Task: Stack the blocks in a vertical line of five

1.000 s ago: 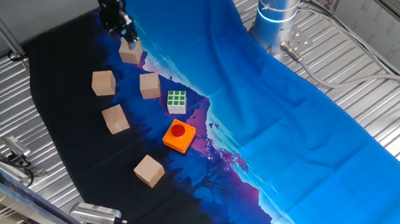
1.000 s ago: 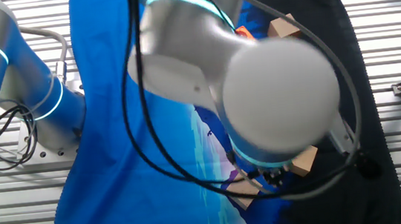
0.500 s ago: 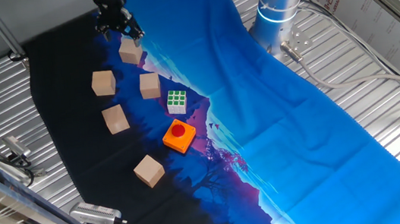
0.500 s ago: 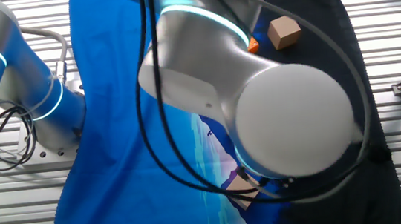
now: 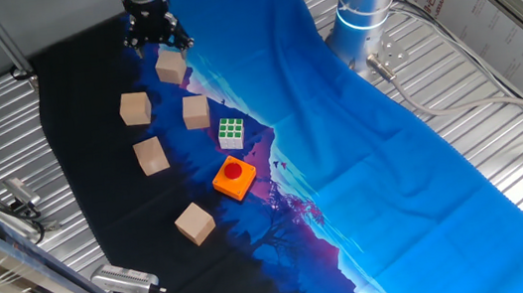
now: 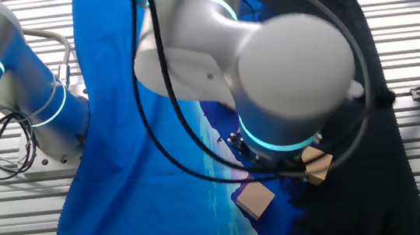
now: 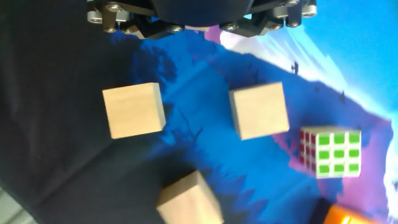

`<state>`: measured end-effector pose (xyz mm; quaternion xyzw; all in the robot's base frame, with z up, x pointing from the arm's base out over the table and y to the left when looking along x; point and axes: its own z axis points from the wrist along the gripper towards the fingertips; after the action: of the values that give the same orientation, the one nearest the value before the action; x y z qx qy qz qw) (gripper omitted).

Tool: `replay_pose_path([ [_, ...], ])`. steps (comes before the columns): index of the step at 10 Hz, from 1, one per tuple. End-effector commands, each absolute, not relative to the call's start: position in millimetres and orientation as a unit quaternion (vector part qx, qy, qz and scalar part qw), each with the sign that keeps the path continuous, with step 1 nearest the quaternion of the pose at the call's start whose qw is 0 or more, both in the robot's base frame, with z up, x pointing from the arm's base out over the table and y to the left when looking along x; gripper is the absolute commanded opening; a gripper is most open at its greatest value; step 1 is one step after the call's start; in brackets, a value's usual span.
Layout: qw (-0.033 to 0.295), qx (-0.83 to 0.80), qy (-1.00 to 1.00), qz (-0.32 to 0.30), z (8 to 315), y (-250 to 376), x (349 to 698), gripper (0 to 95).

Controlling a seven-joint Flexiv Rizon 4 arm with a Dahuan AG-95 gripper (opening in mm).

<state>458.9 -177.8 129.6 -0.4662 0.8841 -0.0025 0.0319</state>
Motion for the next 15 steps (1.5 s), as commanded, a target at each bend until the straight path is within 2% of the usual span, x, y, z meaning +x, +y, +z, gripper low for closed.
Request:
replay_pose_path([
  [1,0.026,-0.328,0.944,0.003,130.3,-179.1,457.2,95.0],
  [2,0.025,-0.326,0.945,0.001,130.1,-178.8,456.4,95.0],
  [3,0.024,-0.323,0.946,-0.001,129.7,-178.3,455.0,76.0],
  [12,0.025,-0.319,0.947,0.003,129.3,-177.7,453.4,76.0],
  [14,0.031,-0.314,0.949,0.005,129.3,-177.7,453.4,0.0],
  [15,0.035,-0.319,0.947,0.018,129.3,-177.7,453.4,0.0],
])
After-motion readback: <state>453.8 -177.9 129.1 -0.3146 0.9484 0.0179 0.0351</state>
